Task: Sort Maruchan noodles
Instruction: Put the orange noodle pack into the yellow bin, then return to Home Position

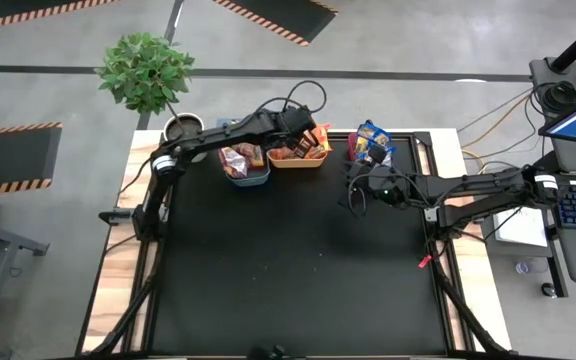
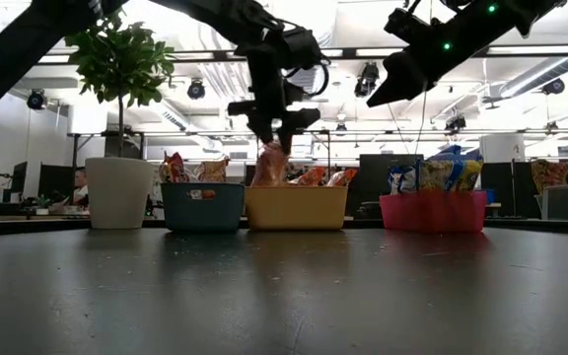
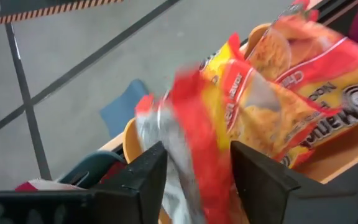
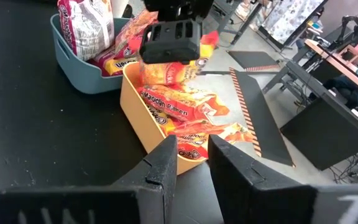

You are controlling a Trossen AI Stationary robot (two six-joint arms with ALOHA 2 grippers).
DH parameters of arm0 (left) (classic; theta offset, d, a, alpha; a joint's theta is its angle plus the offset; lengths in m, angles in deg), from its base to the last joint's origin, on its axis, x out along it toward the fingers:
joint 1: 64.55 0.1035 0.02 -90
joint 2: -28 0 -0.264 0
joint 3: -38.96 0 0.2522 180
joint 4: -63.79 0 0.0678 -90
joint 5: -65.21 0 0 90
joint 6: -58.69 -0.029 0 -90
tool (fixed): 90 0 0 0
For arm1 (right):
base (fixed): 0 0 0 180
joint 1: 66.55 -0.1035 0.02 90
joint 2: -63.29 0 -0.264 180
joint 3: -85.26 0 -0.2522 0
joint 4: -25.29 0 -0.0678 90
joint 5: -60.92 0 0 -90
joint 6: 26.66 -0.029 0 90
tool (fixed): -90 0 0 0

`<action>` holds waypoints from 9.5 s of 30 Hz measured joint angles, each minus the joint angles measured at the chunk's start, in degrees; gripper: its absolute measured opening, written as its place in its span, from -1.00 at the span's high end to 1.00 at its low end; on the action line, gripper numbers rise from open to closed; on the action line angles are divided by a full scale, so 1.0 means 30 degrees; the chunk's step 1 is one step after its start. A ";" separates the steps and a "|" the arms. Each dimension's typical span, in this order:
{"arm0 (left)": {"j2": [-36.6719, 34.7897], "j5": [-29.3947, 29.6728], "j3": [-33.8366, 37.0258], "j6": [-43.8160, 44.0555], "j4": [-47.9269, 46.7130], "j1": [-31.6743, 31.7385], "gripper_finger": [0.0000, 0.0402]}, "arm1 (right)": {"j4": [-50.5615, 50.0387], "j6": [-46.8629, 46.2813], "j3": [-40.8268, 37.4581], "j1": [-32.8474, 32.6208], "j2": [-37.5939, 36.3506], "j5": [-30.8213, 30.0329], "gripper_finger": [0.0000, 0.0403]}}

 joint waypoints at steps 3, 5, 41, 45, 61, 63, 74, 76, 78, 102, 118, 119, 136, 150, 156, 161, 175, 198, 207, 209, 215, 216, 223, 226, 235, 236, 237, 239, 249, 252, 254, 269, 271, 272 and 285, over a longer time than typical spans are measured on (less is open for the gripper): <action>-0.0015 0.0007 -0.0262 -0.0600 0.0726 -0.0152 0.16 | 0.0080 0.0048 0.0000 0.0000 0.0000 0.0000 0.60; -0.0015 0.0007 -0.0244 -0.0702 0.1036 -0.0179 0.15 | 0.0126 0.0050 0.0000 0.0000 0.0000 0.0000 0.59; -0.4539 0.1479 0.4173 -0.7155 0.3941 -0.3028 0.33 | 0.0188 0.0351 0.0007 0.0000 0.0006 0.1312 0.61; -0.7568 -0.5213 0.9060 -1.0949 0.6011 -0.4392 0.33 | 0.1201 0.1358 -0.0008 -0.0004 0.0007 0.3881 0.66; -2.5245 -1.2566 2.7479 -0.6449 1.8675 -0.5456 0.42 | 0.9845 0.3924 -0.5379 0.0917 -0.3699 1.1325 0.77; -2.7265 -1.2572 2.8486 -0.6041 1.9434 -0.5462 0.42 | 0.9672 0.3422 -0.5770 0.0953 -0.4427 1.1948 0.78; -3.4475 -1.2575 3.2518 -0.4505 2.0371 -0.5462 0.42 | 0.9724 0.3177 -0.8331 0.0947 -0.9719 1.2088 0.83; -3.5177 -1.2405 3.3004 -0.4505 2.0365 -0.5462 0.42 | 0.9695 0.3163 -0.8808 0.0947 -1.0713 1.2245 0.83; -3.5800 -1.2077 3.3489 -0.4506 2.0367 -0.5454 0.42 | 0.9694 0.3044 -0.9240 0.0947 -1.1500 1.2801 0.83; -3.7731 -1.1635 3.6873 -0.2662 2.0797 -0.5462 0.42 | 0.5676 0.3811 -1.1030 0.0940 -1.9530 1.3520 0.83; -3.6939 -1.1617 3.6877 -0.2604 2.0688 -0.5454 0.42 | 0.3675 0.4248 -1.1350 0.0946 -1.9839 1.3417 0.83; -3.6920 -1.1619 3.6880 -0.2604 2.0688 -0.5454 0.42 | 0.3191 0.4186 -1.1351 0.0947 -1.9839 1.3358 0.83; -3.6793 -1.1613 3.6749 -0.2611 2.0637 -0.5448 0.42 | -0.1367 -0.1270 -1.1571 0.0940 -1.9749 1.6285 0.83; -3.6721 -1.1621 3.6711 -0.2613 2.0601 -0.5450 0.42 | -0.2311 -0.4043 -1.2094 0.0947 -1.9292 1.5657 0.81; -3.6720 -1.1621 3.6698 -0.2617 2.0601 -0.5448 0.42 | -0.2352 -0.3815 -1.2072 0.0947 -1.9244 1.5657 0.81; -3.6720 -1.1621 3.6691 -0.2613 2.0608 -0.5447 0.42 | -0.2362 -0.3787 -1.2065 0.0947 -1.9234 1.5658 0.81; -3.6720 -1.1621 3.6691 -0.2619 2.0623 -0.5454 0.42 | -0.2362 -0.3807 -1.2050 0.0947 -1.9234 1.5686 0.81; -3.6720 -1.1621 3.6683 -0.2613 2.0624 -0.5447 0.42 | -0.2333 -0.3790 -1.2036 0.0947 -1.9234 1.5686 0.81; -3.6720 -1.1621 3.6683 -0.2614 2.0622 -0.5450 0.42 | -0.2333 -0.3785 -1.2029 0.0947 -1.9234 1.5679 0.81; -3.6720 -1.1621 3.6683 -0.2611 2.0622 -0.5447 0.42 | -0.2333 -0.3810 -1.2027 0.0941 -1.9234 1.5679 0.81; -3.6720 -1.1621 3.6683 -0.2619 2.0622 -0.5452 0.42 | -0.2325 -0.3775 -1.2007 0.0947 -1.9234 1.5676 0.81; -3.6720 -1.1621 3.6683 -0.2617 2.0620 -0.5447 0.42 | -0.2325 -0.3777 -1.2007 0.0947 -1.9234 1.5679 0.81; -3.6720 -1.1621 3.6683 -0.2614 2.0615 -0.5447 0.42 | -0.2325 -0.3812 -1.2007 0.0944 -1.9234 1.5679 0.81; -3.6720 -1.1621 3.6683 -0.2615 2.0615 -0.5447 0.42 | -0.2325 -0.3782 -1.2007 0.0945 -1.9234 1.5677 0.81; -3.6720 -1.1621 3.6683 -0.2616 2.0615 -0.5447 0.42 | -0.2325 -0.3778 -1.2007 0.0944 -1.9234 1.5676 0.81; -3.6720 -1.1621 3.6683 -0.2616 2.0615 -0.5448 0.42 | -0.2325 -0.3793 -1.2007 0.0947 -1.9234 1.5673 0.81; -3.6720 -1.1622 3.6683 -0.2615 2.0617 -0.5451 0.42 | -0.2325 -0.3812 -1.2007 0.0940 -1.9234 1.5679 0.81; -3.6720 -1.1621 3.6683 -0.2611 2.0615 -0.5447 0.42 | -0.2325 -0.3776 -1.2007 0.0940 -1.9234 1.5671 0.81; -3.6720 -1.1626 3.6683 -0.2613 2.0615 -0.5447 0.42 | -0.2325 -0.3775 -1.2007 0.0940 -1.9234 1.5671 0.81; -3.6720 -1.1628 3.6683 -0.2618 2.0622 -0.5454 0.42 | -0.2325 -0.3807 -1.2007 0.0945 -1.9232 1.5671 0.81; -3.6720 -1.1621 3.6683 -0.2618 2.0615 -0.5447 0.42 | -0.2325 -0.3780 -1.2007 0.0947 -1.9234 1.5679 0.81; -3.6720 -1.1623 3.6683 -0.2615 2.0615 -0.5451 0.42 | -0.2331 -0.3809 -1.2007 0.0946 -1.9227 1.5679 0.81; -3.6720 -1.1623 3.6683 -0.2613 2.0615 -0.5452 0.42 | -0.2325 -0.3780 -1.2007 0.0945 -1.9232 1.5676 0.81; -3.6720 -1.1628 3.6680 -0.2617 2.0615 -0.5449 0.42 | -0.2331 -0.3775 -1.2007 0.0942 -1.9233 1.5677 0.81; -3.6720 -1.1624 3.6678 -0.2619 2.0615 -0.5447 0.42 | -0.2330 -0.3780 -1.2007 0.0940 -1.9230 1.5674 0.81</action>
